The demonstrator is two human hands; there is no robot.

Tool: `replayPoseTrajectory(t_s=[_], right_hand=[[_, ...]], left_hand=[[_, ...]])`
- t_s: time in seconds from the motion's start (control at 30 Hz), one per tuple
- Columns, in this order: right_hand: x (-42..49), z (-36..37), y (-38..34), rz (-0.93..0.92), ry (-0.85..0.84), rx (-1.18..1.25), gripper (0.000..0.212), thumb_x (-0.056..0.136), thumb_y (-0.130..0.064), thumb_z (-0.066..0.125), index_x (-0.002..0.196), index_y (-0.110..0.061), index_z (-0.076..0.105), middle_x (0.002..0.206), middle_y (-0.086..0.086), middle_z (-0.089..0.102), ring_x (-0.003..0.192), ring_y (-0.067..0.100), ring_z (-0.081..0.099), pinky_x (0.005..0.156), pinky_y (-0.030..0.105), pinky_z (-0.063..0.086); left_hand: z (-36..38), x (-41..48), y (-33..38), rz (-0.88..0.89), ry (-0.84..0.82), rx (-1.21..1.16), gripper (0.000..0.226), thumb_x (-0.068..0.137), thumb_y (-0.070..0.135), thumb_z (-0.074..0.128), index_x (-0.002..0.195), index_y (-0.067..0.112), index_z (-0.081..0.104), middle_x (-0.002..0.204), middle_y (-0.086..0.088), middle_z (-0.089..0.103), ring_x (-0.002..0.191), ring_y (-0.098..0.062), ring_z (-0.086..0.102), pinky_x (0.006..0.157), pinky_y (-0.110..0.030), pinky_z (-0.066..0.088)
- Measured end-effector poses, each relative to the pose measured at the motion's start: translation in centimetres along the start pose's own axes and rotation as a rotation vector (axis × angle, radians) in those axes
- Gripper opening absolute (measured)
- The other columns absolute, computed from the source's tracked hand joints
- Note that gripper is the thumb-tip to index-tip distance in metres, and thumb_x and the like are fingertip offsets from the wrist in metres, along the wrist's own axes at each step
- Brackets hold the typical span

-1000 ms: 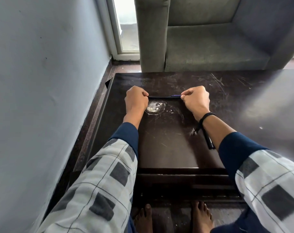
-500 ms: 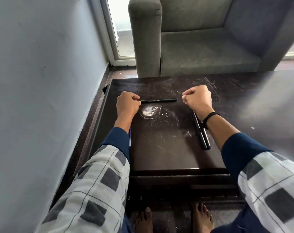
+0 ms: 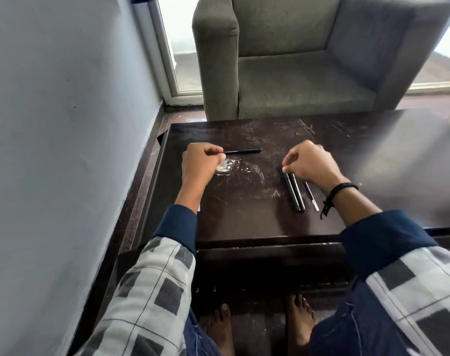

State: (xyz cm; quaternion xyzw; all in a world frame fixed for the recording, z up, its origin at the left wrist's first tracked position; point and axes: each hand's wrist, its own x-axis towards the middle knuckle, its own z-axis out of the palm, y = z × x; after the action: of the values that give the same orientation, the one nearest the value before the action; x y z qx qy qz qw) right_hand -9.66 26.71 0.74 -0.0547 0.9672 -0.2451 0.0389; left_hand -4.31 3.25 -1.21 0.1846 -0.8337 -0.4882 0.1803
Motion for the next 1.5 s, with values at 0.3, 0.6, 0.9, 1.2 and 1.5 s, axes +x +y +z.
replayPoseTrajectory(t_s=[0.3, 0.6, 0.9, 1.2, 1.5], right_hand=[[-3.8, 1.4, 1.3, 0.019, 0.066, -0.17, 0.012, 0.079, -0.021, 0.073, 0.09, -0.019, 0.074, 0.098, 0.011, 0.073, 0.092, 0.038, 0.067, 0.071, 0.034, 0.049], [-3.2, 2.0, 0.8, -0.041, 0.007, -0.245, 0.014, 0.077, -0.013, 0.073, 0.09, -0.017, 0.07, 0.092, 0.009, 0.071, 0.088, 0.036, 0.067, 0.076, 0.038, 0.056], [-3.0, 1.9, 0.0, -0.075, -0.083, -0.237, 0.017, 0.074, -0.007, 0.067, 0.087, -0.018, 0.071, 0.089, 0.007, 0.071, 0.085, 0.034, 0.068, 0.077, 0.041, 0.058], [-3.4, 2.3, -0.9, -0.12, -0.24, -0.15, 0.022, 0.074, -0.012, 0.074, 0.085, -0.029, 0.067, 0.087, -0.007, 0.068, 0.086, 0.023, 0.064, 0.07, 0.029, 0.044], [-4.0, 4.0, -1.8, -0.28, -0.152, -0.215, 0.035, 0.085, -0.012, 0.061, 0.117, -0.025, 0.06, 0.115, 0.002, 0.067, 0.101, 0.031, 0.065, 0.082, 0.04, 0.052]], left_hand=[[-0.9, -3.7, -0.9, -0.021, -0.016, 0.021, 0.012, 0.078, 0.018, 0.083, 0.088, 0.025, 0.081, 0.087, 0.009, 0.077, 0.09, -0.007, 0.071, 0.094, -0.038, 0.056], [-0.3, -2.3, -0.4, 0.062, 0.018, 0.049, 0.01, 0.081, 0.019, 0.079, 0.088, 0.026, 0.081, 0.083, 0.012, 0.076, 0.085, -0.005, 0.071, 0.091, -0.037, 0.057], [-0.1, -1.2, -0.2, 0.051, -0.003, 0.069, 0.011, 0.081, 0.021, 0.08, 0.092, 0.025, 0.081, 0.085, 0.009, 0.076, 0.085, -0.006, 0.071, 0.09, -0.039, 0.058], [-0.3, -1.4, 0.8, 0.052, -0.03, 0.034, 0.007, 0.079, 0.025, 0.081, 0.086, 0.027, 0.081, 0.08, 0.012, 0.076, 0.083, -0.006, 0.071, 0.09, -0.04, 0.058], [0.4, -1.8, 1.0, 0.017, -0.112, 0.096, 0.008, 0.078, 0.027, 0.083, 0.085, 0.029, 0.08, 0.083, 0.011, 0.076, 0.088, -0.008, 0.07, 0.091, -0.041, 0.057]])
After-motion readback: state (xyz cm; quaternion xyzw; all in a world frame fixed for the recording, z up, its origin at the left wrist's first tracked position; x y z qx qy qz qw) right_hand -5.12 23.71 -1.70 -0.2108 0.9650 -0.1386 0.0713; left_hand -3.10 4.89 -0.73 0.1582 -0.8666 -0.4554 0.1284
